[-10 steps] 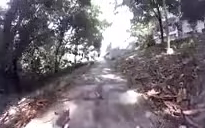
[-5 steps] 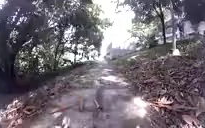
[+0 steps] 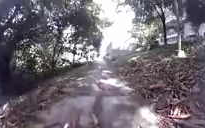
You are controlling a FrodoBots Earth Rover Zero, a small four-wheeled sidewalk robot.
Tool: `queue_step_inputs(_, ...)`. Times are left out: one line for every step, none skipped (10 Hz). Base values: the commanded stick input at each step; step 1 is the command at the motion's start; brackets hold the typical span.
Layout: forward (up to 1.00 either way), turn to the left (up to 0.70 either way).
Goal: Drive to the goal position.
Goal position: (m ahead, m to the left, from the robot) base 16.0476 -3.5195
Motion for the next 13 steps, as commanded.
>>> queue_step_inputs(0.70,0.00)
queue_step_inputs(0.70,0.00)
queue_step_inputs(0.70,0.00)
queue_step_inputs(0.70,0.00)
queue_step_inputs(0.70,0.00)
queue_step_inputs(0.70,0.00)
queue_step_inputs(0.70,0.00)
queue_step_inputs(0.70,0.00)
queue_step_inputs(0.70,0.00)
queue_step_inputs(0.70,0.00)
queue_step_inputs(0.70,0.00)
queue_step_inputs(0.70,0.00)
queue_step_inputs(0.70,0.00)
